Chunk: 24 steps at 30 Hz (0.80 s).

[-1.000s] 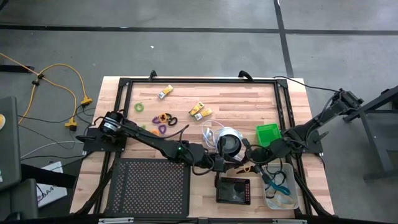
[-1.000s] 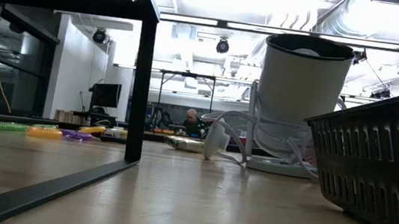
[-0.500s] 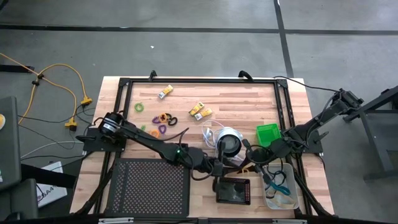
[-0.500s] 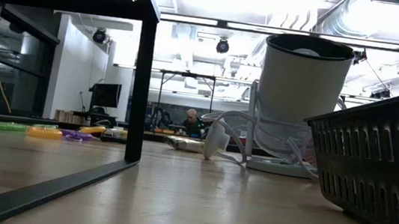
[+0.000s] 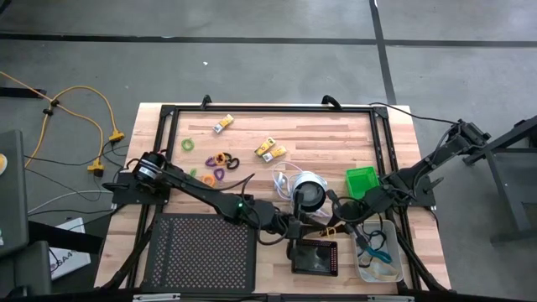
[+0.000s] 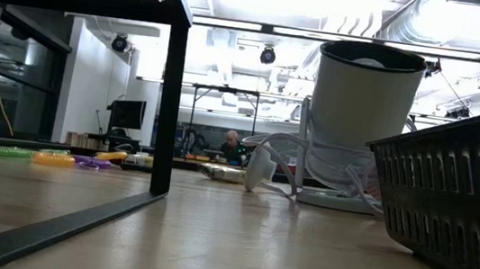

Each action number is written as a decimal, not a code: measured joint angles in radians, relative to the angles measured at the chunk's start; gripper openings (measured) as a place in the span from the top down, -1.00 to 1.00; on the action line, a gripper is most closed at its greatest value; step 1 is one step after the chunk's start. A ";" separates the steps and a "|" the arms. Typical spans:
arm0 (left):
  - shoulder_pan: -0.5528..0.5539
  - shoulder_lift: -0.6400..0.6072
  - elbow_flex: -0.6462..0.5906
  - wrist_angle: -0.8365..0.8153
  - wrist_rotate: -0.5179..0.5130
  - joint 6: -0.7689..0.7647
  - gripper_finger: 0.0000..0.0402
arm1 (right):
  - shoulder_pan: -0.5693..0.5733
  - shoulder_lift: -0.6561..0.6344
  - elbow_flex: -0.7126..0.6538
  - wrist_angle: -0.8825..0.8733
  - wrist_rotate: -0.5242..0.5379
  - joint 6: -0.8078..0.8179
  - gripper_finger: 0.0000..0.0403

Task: Pick & Place Office Desk Supplies
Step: Put the yellow rubberband into the gray bin

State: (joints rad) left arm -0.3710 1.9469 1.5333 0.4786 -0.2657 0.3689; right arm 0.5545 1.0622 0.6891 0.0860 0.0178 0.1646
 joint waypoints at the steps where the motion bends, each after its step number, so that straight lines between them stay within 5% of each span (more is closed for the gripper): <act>1: 0.000 0.000 0.000 0.000 0.000 0.000 1.00 | 0.000 0.000 0.000 0.000 0.001 0.000 0.98; 10: 0.000 0.000 0.000 -0.010 0.000 0.000 0.97 | 0.000 0.000 0.000 0.000 0.000 0.024 0.98; 24: -0.012 0.000 0.000 -0.052 0.002 -0.003 0.59 | 0.087 0.000 0.000 -0.030 0.037 0.120 0.98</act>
State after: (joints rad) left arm -0.3831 1.9469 1.5333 0.4267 -0.2634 0.3664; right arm 0.6411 1.0618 0.6891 0.0564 0.0543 0.2846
